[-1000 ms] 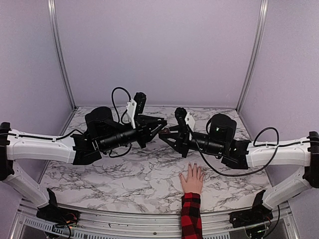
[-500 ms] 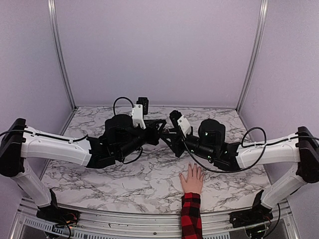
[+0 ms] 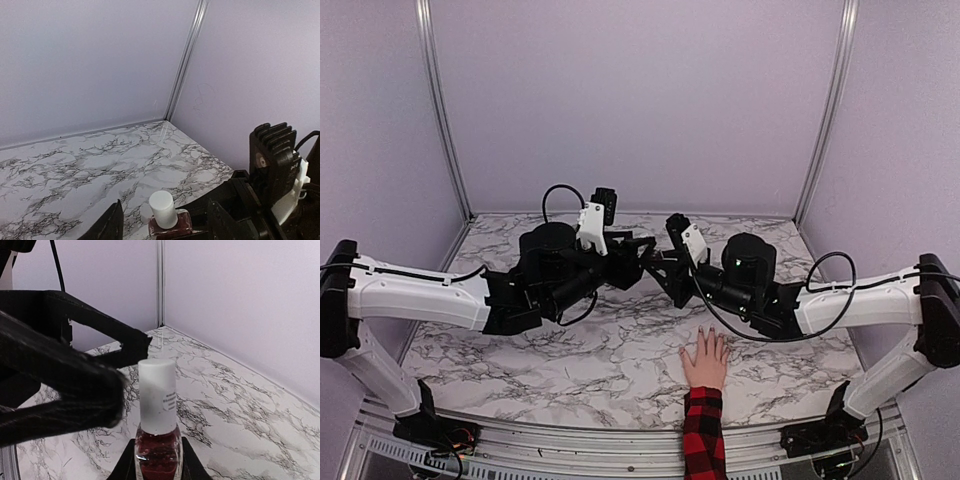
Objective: Paint the nails
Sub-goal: Unscrew the cap of the nail polish bottle.
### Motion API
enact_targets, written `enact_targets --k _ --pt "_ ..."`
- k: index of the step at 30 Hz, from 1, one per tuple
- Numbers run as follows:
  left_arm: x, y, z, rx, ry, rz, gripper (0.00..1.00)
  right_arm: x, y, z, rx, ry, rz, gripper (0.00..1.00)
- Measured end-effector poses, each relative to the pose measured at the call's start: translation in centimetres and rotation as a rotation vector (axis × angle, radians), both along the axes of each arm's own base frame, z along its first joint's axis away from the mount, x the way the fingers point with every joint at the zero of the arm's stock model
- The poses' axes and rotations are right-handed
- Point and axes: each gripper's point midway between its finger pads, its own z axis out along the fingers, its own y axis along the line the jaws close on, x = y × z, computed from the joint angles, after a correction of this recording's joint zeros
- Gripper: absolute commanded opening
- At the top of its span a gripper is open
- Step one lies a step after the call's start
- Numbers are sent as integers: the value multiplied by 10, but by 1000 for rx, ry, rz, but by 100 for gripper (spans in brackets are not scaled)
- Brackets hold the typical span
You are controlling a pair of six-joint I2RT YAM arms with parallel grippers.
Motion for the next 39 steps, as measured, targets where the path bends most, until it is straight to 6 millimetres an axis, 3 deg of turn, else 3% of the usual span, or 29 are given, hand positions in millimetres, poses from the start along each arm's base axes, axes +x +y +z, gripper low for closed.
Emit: enact_targets --k 6,10,15,22,32,39 --pt "-13 22 30 10 -103 -159 68 -18 4 14 16 -22 111 0" --pt "-26 30 34 26 -152 -290 69 -37 3 31 33 -57 198 0" --pt "-61 38 27 66 -219 -459 69 -62 4 40 41 -77 325 0" --pt "-118 51 42 82 -411 -690 65 -112 9 39 47 -67 614 0" --pt "-157 38 34 83 -480 -958 54 -167 2 36 62 -25 942 0" --pt "-176 21 34 73 -502 -1077 50 -177 3 27 52 25 1030 0"
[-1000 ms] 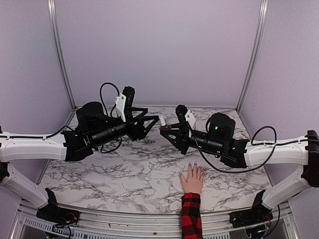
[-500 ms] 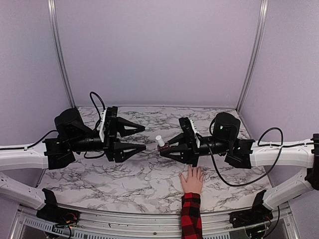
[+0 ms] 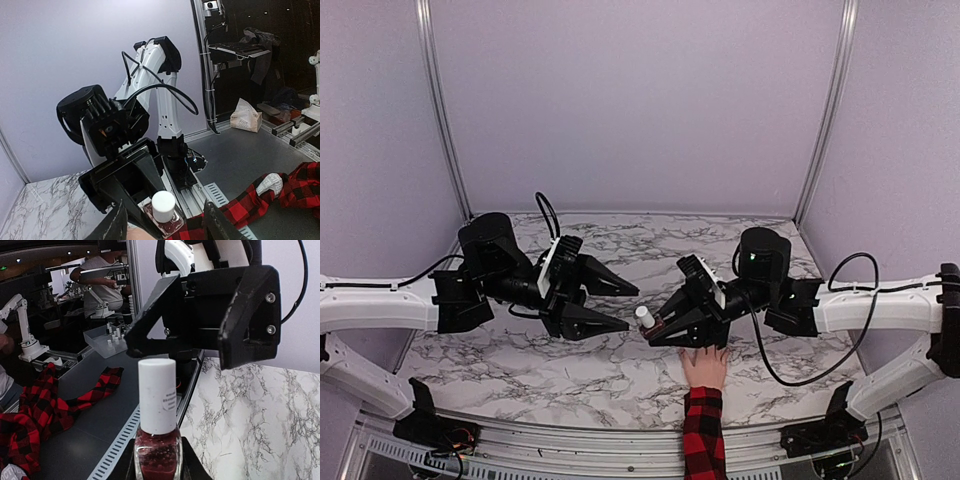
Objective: Paint the nails
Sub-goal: Unscrew the cap of the nail polish bottle.
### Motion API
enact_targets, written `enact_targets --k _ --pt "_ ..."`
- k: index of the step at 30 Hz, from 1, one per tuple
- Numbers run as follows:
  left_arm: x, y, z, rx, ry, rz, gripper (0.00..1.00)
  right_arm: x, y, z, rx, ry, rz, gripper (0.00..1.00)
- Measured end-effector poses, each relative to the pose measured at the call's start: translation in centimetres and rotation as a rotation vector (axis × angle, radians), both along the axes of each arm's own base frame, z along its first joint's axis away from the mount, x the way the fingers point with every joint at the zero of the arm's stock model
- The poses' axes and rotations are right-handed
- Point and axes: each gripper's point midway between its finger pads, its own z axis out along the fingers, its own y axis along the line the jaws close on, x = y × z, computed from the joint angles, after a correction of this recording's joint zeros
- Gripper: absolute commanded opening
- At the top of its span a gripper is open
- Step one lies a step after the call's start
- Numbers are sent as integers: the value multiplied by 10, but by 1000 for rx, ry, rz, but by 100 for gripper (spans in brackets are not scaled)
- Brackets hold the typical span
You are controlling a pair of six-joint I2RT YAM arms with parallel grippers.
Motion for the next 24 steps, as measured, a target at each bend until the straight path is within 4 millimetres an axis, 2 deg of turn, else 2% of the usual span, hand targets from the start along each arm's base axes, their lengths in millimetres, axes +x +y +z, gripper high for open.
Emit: enact_targets --k 8,12,17,24 --pt "-14 -15 -3 9 -12 -84 39 -6 -2 -1 -4 15 40 0" --pt "-14 -19 -7 17 -14 -94 29 -6 -2 -2 -9 23 43 0" --pt "-12 -20 -7 15 -21 -80 15 -6 -1 -3 -14 31 41 0" --pt "-3 -21 -3 9 -10 -19 8 3 2 0 -10 39 -6 0"
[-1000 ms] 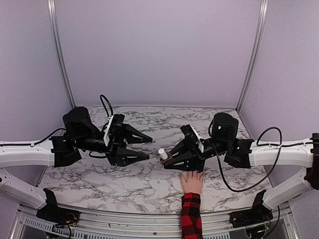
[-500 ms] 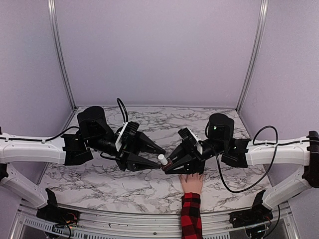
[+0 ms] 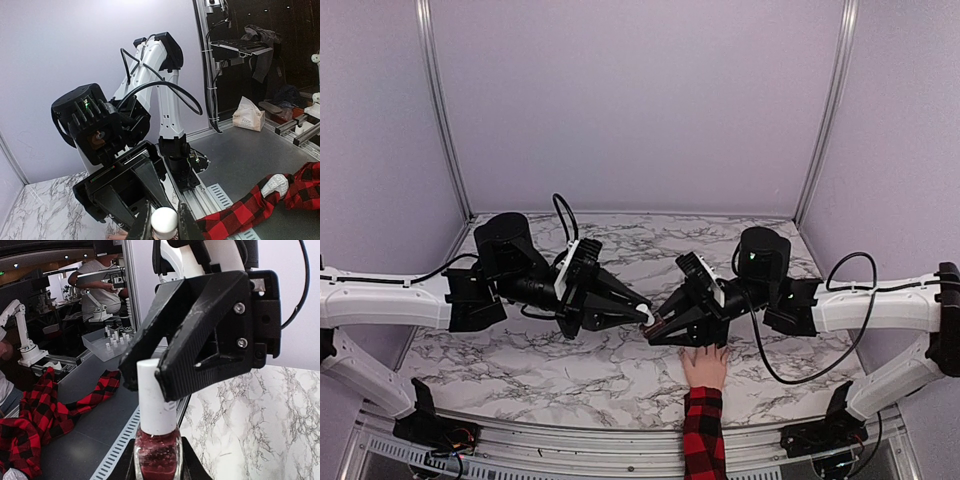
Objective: Paint the nails
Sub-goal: Unscrew the cap of the nail polish bottle.
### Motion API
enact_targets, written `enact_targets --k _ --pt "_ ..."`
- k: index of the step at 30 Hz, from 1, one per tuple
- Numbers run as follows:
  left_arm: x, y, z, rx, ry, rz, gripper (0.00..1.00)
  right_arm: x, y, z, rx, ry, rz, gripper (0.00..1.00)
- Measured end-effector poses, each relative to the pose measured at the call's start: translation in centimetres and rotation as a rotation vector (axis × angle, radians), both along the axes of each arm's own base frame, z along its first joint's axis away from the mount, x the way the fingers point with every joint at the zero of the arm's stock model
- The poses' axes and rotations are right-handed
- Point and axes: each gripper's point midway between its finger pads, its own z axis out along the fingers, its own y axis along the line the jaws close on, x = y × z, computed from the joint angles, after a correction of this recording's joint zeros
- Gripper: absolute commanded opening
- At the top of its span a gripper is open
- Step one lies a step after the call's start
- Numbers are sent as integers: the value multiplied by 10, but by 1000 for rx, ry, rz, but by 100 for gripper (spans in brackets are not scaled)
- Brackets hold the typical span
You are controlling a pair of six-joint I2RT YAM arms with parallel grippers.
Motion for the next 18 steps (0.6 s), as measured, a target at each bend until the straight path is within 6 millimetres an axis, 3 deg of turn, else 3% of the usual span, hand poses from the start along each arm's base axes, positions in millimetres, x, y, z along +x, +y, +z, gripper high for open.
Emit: enact_targets --k 9,18 --pt "27 1 9 -26 25 177 5 27 2 10 26 -40 -203 0" --pt "77 1 9 -41 109 452 4 80 1 12 22 -69 -523 0"
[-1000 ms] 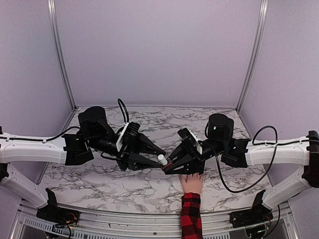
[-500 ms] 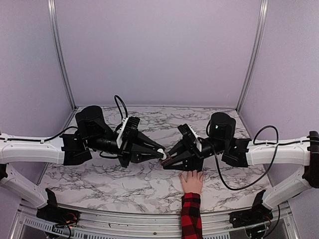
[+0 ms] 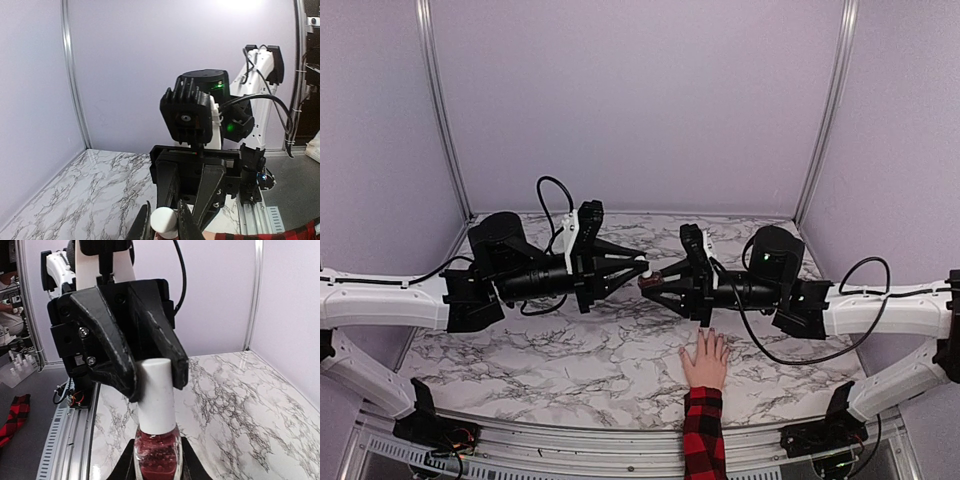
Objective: Paint the nails
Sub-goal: Unscrew the cap of the nail polish bottle.
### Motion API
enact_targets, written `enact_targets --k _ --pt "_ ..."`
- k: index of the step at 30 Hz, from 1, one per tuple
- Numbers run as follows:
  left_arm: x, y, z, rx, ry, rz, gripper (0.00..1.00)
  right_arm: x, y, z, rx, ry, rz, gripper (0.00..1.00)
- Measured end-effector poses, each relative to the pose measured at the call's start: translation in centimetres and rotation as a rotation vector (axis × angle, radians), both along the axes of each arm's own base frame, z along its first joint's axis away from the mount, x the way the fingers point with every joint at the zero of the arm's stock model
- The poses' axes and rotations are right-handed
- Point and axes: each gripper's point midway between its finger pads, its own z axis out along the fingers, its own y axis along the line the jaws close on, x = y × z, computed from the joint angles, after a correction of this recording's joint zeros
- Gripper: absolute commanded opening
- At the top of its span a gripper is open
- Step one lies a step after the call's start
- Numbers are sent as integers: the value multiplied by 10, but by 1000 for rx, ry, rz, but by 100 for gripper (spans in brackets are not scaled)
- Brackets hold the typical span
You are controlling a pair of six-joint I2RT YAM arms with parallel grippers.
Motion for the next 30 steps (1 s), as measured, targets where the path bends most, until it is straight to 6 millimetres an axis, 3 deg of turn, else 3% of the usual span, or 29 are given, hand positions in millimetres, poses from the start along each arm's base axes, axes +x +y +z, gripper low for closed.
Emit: enact_targets --k 13,19,22,28,30 --pt "81 -4 -28 -31 239 371 3 78 0 -30 -72 16 -390 0" --pt "101 -4 -46 -65 339 485 5 96 -2 -47 -107 27 -498 0" --pt "105 -2 -49 -78 359 512 11 99 -2 -49 -113 29 -512 0" --pt "103 -3 -44 -84 341 503 43 104 -7 -44 -96 32 -546 0" --pt "99 -1 -39 -87 333 479 50 107 -11 -40 -87 33 -559 0"
